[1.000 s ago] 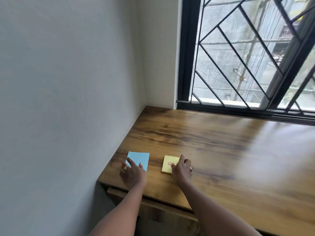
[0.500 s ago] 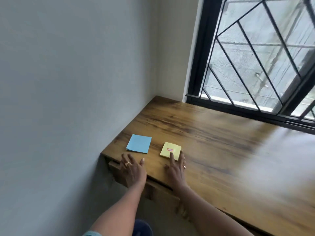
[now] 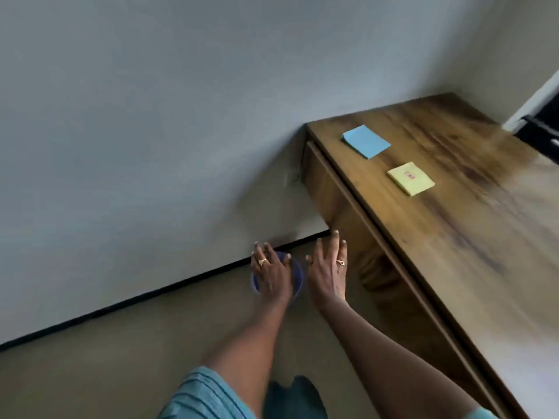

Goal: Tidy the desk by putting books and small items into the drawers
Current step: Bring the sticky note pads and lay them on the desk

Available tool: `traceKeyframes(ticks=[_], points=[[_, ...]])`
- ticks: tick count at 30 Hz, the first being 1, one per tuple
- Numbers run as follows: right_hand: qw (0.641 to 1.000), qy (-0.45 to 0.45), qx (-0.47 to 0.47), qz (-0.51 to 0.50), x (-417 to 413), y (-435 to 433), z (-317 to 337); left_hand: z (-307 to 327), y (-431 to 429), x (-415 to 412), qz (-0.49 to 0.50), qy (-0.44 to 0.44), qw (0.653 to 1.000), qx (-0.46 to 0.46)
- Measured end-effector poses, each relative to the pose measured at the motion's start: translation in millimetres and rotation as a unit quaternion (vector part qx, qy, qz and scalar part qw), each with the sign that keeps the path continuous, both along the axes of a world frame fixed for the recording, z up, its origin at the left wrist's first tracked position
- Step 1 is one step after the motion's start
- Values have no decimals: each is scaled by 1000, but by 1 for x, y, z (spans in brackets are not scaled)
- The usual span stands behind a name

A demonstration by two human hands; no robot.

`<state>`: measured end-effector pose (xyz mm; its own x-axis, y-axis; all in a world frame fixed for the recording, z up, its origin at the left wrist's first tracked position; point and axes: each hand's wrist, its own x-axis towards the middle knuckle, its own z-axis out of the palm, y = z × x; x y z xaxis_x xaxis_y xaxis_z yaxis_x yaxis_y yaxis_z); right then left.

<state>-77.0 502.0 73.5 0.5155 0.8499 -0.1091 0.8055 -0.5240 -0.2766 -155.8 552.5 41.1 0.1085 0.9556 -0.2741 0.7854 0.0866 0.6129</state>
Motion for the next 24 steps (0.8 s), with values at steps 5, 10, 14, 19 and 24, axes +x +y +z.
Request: traceKeyframes(ticks=[5, 10, 14, 19, 24], points=[[992, 40, -85, 83, -70, -37, -48, -36, -65, -82, 106, 35, 994, -17], [971, 52, -131, 195, -146, -91, -76, -64, -133, -165, 195, 64, 977, -63], [949, 42, -147, 275, -203, -143, -91, -85, -207, -224, 277, 71, 954, -91], [906, 17, -176, 384, -270, -228, -119, -111, -338, -289, 422, 26, 895, -142], [849, -2, -201, 489, -347, -316, -148, -139, -470, -349, 546, 33, 815, -190]])
